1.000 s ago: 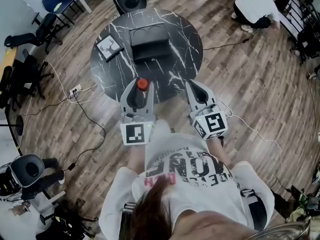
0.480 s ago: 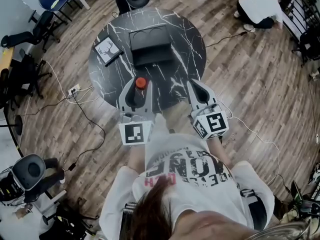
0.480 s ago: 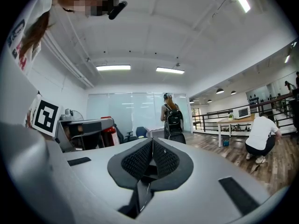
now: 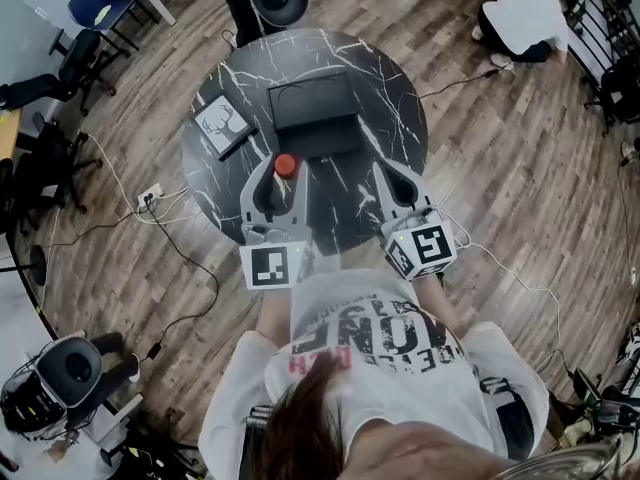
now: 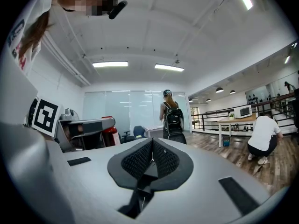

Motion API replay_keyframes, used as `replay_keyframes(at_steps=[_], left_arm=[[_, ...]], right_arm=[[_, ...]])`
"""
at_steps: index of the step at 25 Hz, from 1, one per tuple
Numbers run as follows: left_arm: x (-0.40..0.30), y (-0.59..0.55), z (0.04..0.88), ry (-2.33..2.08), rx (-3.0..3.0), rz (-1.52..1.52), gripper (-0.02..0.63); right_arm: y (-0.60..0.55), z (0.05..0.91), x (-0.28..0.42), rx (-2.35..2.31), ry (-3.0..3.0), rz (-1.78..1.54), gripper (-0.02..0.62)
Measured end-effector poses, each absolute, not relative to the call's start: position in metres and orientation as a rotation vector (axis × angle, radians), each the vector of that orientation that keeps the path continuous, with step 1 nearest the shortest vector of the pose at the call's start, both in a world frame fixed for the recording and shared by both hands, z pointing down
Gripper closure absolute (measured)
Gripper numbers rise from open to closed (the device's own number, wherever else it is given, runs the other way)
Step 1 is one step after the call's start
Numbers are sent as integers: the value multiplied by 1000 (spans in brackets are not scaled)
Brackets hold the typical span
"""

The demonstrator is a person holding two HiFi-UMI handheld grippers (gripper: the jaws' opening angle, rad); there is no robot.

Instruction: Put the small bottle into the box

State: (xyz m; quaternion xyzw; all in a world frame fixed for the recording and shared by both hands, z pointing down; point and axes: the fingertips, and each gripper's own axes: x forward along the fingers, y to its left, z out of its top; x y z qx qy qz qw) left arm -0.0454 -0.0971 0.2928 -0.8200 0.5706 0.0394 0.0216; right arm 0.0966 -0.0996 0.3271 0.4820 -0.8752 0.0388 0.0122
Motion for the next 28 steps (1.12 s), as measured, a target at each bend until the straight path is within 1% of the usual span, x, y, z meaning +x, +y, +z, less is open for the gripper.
replay_keyframes(at_steps=[9, 28], left_arm=[[-69, -152, 308, 1741, -2608, 113, 459], [-68, -188, 312, 1863, -2545, 98, 459]], right_arm=[[-147, 336, 74, 1546, -2678, 140, 594], [-205, 341, 66, 1383, -2745, 179, 594]])
